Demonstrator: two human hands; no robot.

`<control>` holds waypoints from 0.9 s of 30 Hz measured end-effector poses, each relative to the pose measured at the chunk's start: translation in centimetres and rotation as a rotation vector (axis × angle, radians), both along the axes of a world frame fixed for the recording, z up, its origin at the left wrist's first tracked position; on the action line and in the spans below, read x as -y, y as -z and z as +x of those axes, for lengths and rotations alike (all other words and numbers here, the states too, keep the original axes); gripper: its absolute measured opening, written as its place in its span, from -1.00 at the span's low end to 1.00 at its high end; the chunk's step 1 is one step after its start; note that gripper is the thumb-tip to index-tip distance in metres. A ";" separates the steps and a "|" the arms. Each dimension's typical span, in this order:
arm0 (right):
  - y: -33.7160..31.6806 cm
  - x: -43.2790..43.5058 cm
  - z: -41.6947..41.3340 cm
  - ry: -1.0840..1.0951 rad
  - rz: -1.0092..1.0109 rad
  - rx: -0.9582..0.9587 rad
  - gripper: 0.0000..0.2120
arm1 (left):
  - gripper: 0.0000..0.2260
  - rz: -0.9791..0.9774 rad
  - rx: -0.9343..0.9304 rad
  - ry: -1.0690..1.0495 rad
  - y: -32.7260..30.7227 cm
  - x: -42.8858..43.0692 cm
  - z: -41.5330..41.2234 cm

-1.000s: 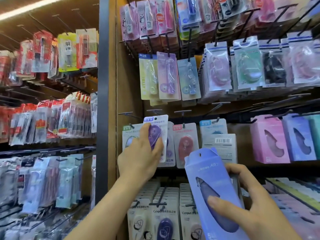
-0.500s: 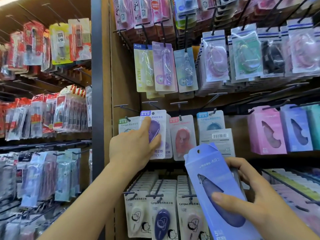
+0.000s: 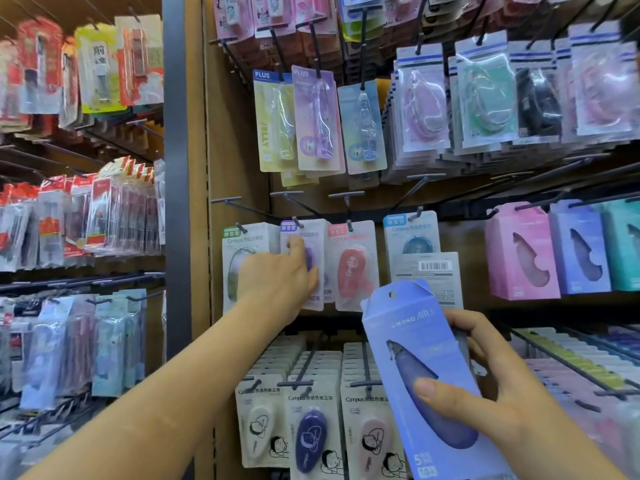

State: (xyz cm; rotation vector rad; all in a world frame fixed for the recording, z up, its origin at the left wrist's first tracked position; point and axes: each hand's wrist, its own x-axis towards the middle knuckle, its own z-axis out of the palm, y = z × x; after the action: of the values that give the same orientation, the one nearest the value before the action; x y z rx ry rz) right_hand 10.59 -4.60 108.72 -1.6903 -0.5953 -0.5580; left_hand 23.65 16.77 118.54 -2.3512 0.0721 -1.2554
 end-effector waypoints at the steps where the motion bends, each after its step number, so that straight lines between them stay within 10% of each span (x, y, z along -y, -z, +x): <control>1: 0.1 0.1 0.0 -0.002 0.001 0.001 -0.39 | -0.47 -0.015 -0.001 -0.019 0.0 -0.1 0.8; 13: 1.7 0.3 -0.1 0.001 0.060 0.026 -0.39 | -0.42 -0.213 0.094 0.089 -0.7 1.0 -2.0; 16: 2.2 0.1 -0.8 -0.002 0.096 0.042 -0.43 | -0.50 -0.563 0.039 0.504 3.3 1.2 -6.6; 20: 2.8 -1.3 -1.9 0.099 0.080 0.100 -0.57 | -0.56 -1.061 -0.620 1.233 9.7 3.9 -12.1; 27: 4.7 -1.2 -2.9 0.148 0.032 0.168 -0.59 | -0.63 -1.632 -0.648 1.476 12.7 6.3 -12.7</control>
State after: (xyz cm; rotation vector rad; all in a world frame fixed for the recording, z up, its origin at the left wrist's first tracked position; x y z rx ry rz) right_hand 7.67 -3.37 104.02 -1.6767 -0.5807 -0.8172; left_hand 10.92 10.47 105.85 -4.2863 1.9569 -0.8651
